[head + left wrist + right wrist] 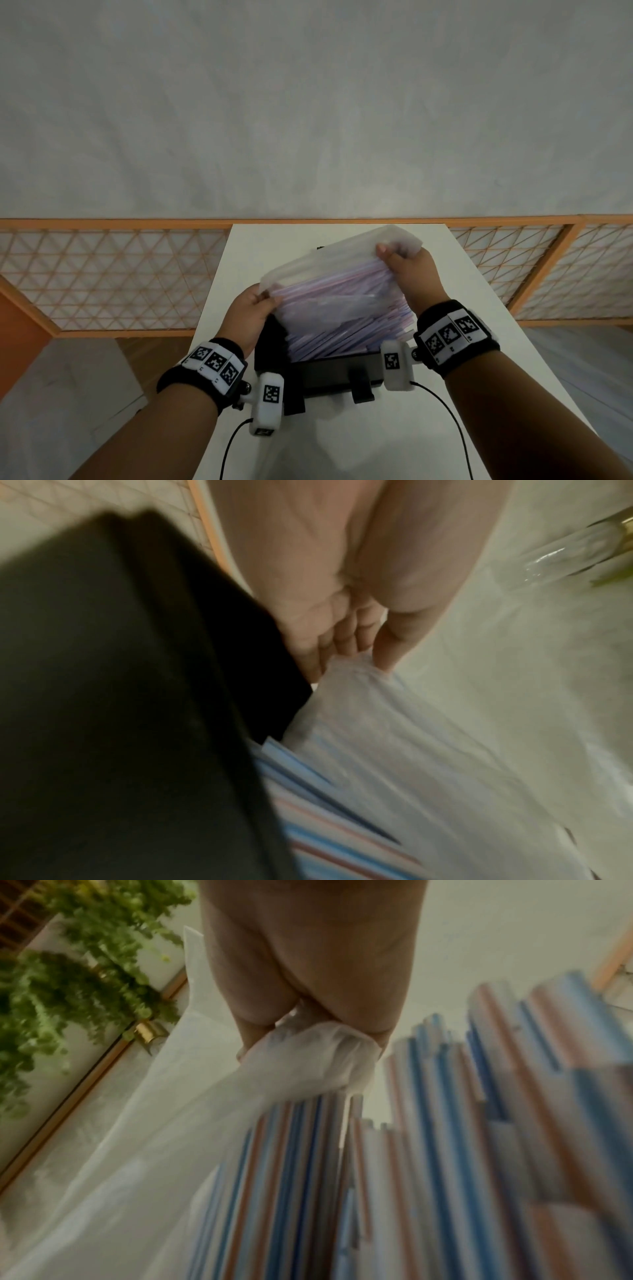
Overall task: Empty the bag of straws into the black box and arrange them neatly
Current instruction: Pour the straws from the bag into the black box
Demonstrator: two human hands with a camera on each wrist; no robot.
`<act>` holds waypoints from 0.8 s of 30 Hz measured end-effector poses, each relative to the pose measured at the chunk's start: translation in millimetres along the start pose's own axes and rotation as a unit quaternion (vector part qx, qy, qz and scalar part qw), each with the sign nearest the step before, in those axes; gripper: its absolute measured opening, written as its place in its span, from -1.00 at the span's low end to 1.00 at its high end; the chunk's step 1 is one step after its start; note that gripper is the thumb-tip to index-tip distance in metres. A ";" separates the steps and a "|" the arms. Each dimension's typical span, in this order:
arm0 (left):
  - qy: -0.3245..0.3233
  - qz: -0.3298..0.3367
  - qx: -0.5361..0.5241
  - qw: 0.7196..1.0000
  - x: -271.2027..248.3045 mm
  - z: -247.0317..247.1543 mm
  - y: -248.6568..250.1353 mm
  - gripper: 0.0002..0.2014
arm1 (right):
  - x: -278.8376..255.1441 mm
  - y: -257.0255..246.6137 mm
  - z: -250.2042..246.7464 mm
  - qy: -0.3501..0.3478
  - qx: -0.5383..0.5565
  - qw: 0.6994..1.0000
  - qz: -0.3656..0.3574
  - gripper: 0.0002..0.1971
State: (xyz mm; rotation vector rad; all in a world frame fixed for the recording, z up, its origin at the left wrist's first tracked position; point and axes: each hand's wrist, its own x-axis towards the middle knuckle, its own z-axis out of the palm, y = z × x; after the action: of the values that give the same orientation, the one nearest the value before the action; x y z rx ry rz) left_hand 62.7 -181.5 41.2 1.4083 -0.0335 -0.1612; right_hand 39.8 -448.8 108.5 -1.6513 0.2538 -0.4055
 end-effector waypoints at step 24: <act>-0.015 -0.008 -0.067 0.998 -7.1 3.0 6.1 -0.63 | -0.3 -1.3 0.4 0.053 -0.009 0.998 0.029 -0.57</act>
State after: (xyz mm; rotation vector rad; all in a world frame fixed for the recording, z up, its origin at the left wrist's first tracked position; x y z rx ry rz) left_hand 55.9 -182.5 48.2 1.2719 -0.0349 -0.1936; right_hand 39.6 -448.2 109.7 -1.6389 0.3852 -0.4482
